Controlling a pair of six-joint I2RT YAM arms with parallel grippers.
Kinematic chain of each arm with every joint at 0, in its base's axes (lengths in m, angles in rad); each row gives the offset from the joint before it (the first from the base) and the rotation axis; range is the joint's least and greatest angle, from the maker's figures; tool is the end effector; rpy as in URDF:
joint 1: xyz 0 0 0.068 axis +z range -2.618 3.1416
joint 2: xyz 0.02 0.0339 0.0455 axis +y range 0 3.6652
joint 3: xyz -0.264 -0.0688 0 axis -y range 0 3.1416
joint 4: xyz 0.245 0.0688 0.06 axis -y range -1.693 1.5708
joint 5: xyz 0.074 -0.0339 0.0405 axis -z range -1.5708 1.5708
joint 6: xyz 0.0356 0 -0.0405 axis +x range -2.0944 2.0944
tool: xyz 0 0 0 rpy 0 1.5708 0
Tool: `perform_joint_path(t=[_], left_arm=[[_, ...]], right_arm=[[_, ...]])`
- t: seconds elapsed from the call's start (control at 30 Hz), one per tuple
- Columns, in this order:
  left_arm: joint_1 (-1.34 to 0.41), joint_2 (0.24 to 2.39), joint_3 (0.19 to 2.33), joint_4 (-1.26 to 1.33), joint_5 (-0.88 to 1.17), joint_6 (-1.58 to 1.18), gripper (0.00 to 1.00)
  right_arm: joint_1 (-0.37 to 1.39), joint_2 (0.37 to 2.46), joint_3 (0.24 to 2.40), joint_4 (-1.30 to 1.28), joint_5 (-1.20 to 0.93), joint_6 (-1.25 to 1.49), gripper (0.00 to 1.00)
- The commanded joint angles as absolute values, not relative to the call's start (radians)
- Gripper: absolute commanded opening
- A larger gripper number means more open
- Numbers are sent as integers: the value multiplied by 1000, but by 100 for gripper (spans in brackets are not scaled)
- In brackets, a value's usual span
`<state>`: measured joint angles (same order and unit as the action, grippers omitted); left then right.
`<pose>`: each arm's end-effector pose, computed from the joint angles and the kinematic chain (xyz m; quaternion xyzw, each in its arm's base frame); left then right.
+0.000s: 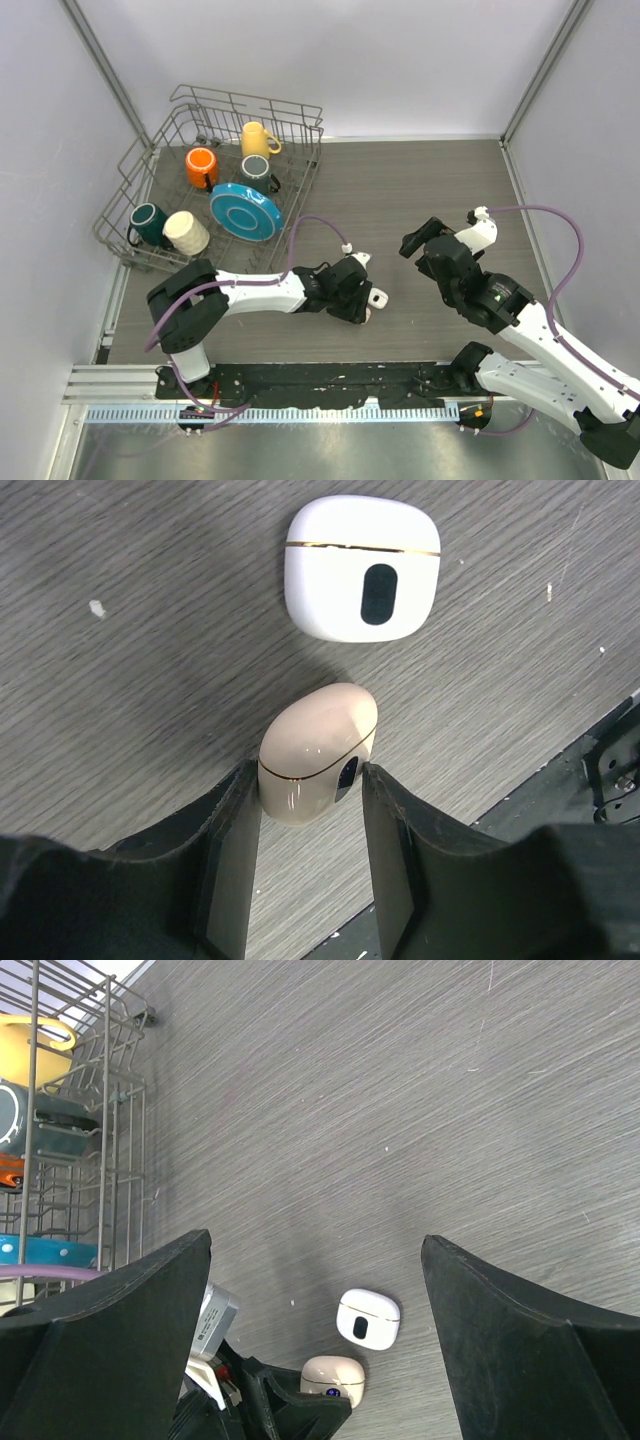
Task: Insert the wireless bluetooth earbuds into the charging case
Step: Place the charging case at the center of the board, then reset both arms
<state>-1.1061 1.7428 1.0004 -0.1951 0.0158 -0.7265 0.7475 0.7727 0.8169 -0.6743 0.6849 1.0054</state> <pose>0.1569 -0.3142 0.1638 0.1817 0.9327 -0.2516 0.1836 0.1291 0.0890 0.3087 0.2589 0.8131 0.1365 0.5032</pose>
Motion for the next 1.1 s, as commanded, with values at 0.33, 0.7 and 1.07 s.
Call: perform_joint_path(t=[0.33,0.7,1.07], left_arm=[[-1118,1721,1048,-238,24,-686,47],[-1137,1726,1089,-259,22,-664,47],[-1137,1594,1051,-287,-115,-635,47]], right_arm=[[744,764,807,-643,701,1019,91],[744,769,804,-643,706,1017,91],[742,769,804,-643,715,1008,91]])
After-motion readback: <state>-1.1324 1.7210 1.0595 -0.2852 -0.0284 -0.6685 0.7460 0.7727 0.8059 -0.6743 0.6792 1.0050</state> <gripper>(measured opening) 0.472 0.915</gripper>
